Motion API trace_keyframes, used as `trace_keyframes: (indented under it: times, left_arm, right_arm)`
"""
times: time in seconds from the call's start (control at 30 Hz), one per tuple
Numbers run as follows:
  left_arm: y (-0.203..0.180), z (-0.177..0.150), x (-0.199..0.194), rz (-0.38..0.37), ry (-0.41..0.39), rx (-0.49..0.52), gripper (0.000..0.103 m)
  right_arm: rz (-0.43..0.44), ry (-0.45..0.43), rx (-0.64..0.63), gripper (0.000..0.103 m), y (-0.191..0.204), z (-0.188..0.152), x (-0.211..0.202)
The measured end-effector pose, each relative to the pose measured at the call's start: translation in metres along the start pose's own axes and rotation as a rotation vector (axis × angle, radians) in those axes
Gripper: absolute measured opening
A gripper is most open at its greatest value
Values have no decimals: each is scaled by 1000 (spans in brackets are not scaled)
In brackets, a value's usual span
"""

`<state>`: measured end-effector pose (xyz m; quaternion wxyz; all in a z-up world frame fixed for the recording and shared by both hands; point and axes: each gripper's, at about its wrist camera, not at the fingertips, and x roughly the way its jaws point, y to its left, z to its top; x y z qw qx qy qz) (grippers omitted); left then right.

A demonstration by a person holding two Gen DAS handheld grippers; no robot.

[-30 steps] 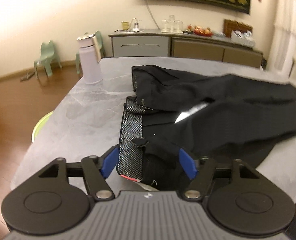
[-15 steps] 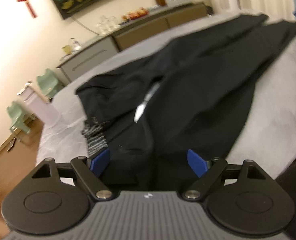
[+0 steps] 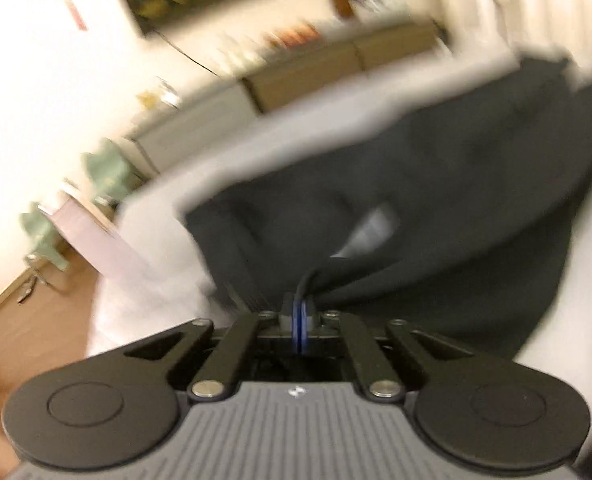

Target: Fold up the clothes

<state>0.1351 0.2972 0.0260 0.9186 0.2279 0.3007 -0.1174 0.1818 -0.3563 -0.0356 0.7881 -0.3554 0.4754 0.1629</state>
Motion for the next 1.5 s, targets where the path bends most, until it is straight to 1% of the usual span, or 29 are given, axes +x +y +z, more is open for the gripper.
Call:
trace_keyframes:
  times: [0.1, 0.23, 0.27, 0.33, 0.4, 0.43, 0.47, 0.5, 0.53, 0.57, 0.6, 0.7, 0.8, 0.87, 0.93, 1.03, 1.07, 1.13, 1.2, 1.23, 1.27, 1.33, 1.4, 1.43, 1.5]
  left_arm:
    - [26, 31, -27, 54, -103, -91, 2]
    - [25, 6, -73, 44, -102, -104, 2]
    - [24, -1, -85, 41, -101, -106, 2]
    - [12, -34, -84, 9, -19, -133, 2]
    - [2, -58, -69, 13, 70, -145, 4]
    - [-3, -71, -62, 17, 115, -150, 5]
    - [-8, -83, -54, 21, 159, -155, 12]
    - [-13, -86, -51, 23, 169, -154, 17]
    - [-17, -88, -50, 25, 173, -151, 18]
    - [-22, -90, -49, 27, 177, -148, 21]
    - [-26, -91, -47, 29, 181, -145, 25]
    - [-37, -91, -44, 27, 183, -121, 32]
    - [-46, -93, -43, 29, 181, -108, 32]
    - [-44, -93, -40, 32, 186, -117, 32]
    - [-42, -93, -38, 35, 192, -127, 32]
    - [-39, -96, -36, 37, 202, -138, 31]
    - [-37, -97, -36, 36, 203, -139, 31]
    - [-35, -99, -34, 35, 205, -143, 30]
    - [-34, -99, -31, 31, 203, -150, 28]
    - [-33, -99, -30, 29, 202, -153, 27]
    - [-33, -98, -28, 29, 201, -152, 25]
    - [-33, -95, -23, 31, 198, -149, 24]
    - [-32, -89, -24, 39, 184, -153, 18]
    - [-32, -86, -24, 43, 177, -155, 17]
    - [-31, -80, -27, 53, 157, -158, 14]
  right_arm:
    - [-121, -150, 76, 0, -21, 5, -49]
    - [-210, -302, 121, 0, -14, -11, -126]
    - [-211, -323, 126, 0, -8, -18, -141]
    - [-162, -294, 109, 0, 14, -37, -146]
    - [-126, -251, 86, 0, 34, -46, -128]
    - [-111, -229, 73, 2, 43, -48, -117]
    - [-96, -207, 61, 16, 52, -50, -105]
    - [-81, -186, 49, 29, 61, -52, -94]
    - [-68, -172, 30, 57, 65, -50, -84]
    - [-58, -167, 3, 74, 64, -43, -78]
    - [-47, -163, -23, 76, 64, -36, -71]
    - [-16, -148, -102, 77, 62, -15, -50]
    - [16, -133, -181, 78, 60, 6, -29]
    - [37, -123, -234, 81, 59, 20, -15]
    - [58, -113, -287, 81, 58, 34, -2]
    - [123, -50, -293, 78, 40, 51, 24]
    - [158, -31, -269, 81, 31, 54, 31]
    - [245, -4, -197, 77, 13, 58, 39]
    - [325, 28, -133, 65, 0, 58, 43]
    - [346, 36, -117, 44, -3, 57, 42]
    - [350, 36, -115, 23, -4, 55, 38]
    - [356, 35, -113, 4, -5, 49, 30]
    - [362, 35, -110, 3, -7, 44, 23]
    - [344, 19, -110, 2, -6, 40, 13]
    - [269, -44, -114, 1, -2, 29, -22]
